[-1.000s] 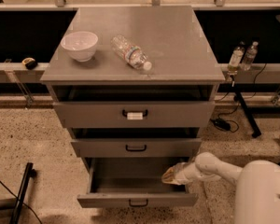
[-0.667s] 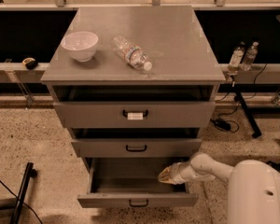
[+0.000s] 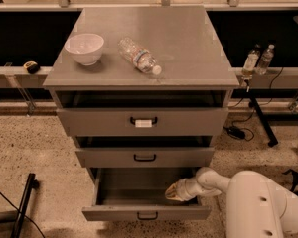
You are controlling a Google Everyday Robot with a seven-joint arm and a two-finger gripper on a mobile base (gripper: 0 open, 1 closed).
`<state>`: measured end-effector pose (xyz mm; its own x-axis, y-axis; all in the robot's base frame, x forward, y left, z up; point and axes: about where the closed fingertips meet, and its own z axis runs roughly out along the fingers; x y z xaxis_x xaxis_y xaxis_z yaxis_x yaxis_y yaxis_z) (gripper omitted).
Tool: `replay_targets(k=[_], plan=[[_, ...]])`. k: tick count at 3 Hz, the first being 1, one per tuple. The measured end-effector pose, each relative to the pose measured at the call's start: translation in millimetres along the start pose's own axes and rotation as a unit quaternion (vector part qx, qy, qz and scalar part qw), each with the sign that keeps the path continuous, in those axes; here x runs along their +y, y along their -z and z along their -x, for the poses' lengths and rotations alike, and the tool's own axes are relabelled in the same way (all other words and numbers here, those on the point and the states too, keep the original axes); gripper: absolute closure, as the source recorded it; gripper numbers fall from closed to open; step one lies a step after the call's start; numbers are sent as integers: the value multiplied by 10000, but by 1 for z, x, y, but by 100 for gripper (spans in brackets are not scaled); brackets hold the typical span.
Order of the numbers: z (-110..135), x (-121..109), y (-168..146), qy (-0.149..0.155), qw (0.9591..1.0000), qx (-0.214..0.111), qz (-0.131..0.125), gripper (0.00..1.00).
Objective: Open bottom drawer
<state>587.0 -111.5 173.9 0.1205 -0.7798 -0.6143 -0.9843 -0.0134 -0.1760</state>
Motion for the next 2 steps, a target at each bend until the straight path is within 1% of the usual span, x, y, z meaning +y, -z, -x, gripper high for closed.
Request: replay_targets(k=[1, 2], plan=[[-13, 16, -6, -162, 9993, 178, 291, 100], [-18, 42, -3, -246, 9970, 306, 665, 100]])
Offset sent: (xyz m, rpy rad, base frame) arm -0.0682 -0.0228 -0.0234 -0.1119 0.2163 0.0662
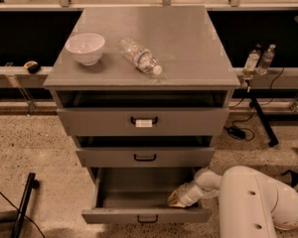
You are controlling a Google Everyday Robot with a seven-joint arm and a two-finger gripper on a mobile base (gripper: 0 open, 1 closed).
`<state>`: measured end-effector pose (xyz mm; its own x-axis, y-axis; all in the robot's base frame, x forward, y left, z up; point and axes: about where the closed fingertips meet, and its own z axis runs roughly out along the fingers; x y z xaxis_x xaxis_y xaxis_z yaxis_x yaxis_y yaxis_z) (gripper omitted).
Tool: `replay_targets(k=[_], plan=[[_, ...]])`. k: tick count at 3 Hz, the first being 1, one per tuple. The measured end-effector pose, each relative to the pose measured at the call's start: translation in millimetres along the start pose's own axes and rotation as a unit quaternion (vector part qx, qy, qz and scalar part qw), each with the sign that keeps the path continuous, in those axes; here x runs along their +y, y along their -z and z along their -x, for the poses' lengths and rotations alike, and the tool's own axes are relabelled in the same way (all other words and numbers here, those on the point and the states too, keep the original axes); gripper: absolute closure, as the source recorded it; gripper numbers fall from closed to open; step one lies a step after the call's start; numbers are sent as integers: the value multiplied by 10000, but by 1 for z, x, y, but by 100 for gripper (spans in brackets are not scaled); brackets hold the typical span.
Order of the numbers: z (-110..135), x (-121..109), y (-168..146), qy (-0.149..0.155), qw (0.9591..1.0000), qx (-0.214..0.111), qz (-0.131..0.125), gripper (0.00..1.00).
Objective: Open bottom drawer
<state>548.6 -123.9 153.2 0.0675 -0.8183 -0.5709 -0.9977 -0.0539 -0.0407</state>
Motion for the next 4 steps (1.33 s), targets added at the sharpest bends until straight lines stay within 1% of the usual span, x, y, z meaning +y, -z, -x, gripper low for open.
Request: replay_targets(k=[1, 2, 3, 4], plan=[[4, 25, 13, 157, 9994, 61, 308, 100], [8, 41, 22, 380, 9974, 83, 605, 100], [10, 59, 29, 510, 9946, 98, 901, 100], [12, 73, 44, 561, 9928, -185, 1040, 100]])
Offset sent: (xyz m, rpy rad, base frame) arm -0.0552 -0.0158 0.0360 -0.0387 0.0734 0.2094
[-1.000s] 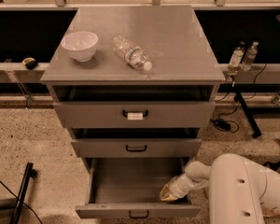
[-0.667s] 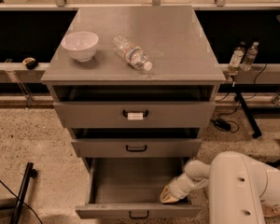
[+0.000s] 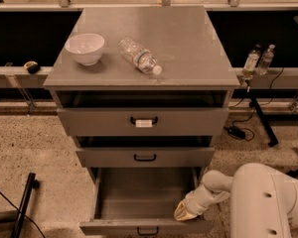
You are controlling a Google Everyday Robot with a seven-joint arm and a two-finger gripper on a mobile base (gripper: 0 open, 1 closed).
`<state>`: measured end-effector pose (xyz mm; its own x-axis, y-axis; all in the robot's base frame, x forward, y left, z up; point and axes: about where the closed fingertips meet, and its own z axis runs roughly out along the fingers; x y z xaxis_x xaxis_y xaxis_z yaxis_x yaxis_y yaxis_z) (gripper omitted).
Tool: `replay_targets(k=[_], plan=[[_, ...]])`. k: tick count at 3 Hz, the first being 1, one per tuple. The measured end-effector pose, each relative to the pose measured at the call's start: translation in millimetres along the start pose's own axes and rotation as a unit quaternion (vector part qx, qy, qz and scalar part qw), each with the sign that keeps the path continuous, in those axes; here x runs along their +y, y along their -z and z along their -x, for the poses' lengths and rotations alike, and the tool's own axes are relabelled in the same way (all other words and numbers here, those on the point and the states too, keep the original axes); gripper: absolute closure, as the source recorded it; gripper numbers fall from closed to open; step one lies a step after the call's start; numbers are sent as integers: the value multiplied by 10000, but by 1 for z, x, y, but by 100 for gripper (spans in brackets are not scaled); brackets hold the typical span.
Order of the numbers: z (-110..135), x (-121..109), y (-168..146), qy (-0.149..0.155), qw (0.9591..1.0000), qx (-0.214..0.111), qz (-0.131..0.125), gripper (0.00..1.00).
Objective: Open bottom drawer
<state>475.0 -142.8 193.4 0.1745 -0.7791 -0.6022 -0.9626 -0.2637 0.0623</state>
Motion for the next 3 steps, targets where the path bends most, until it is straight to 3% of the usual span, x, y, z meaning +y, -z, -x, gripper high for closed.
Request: replay_targets(k=[1, 2, 3], plan=[[10, 2, 39, 181, 9971, -662, -314, 100], [9, -2, 94, 369, 9872, -1214, -963, 100], [8, 0, 95, 377, 9867, -1249, -965, 81]])
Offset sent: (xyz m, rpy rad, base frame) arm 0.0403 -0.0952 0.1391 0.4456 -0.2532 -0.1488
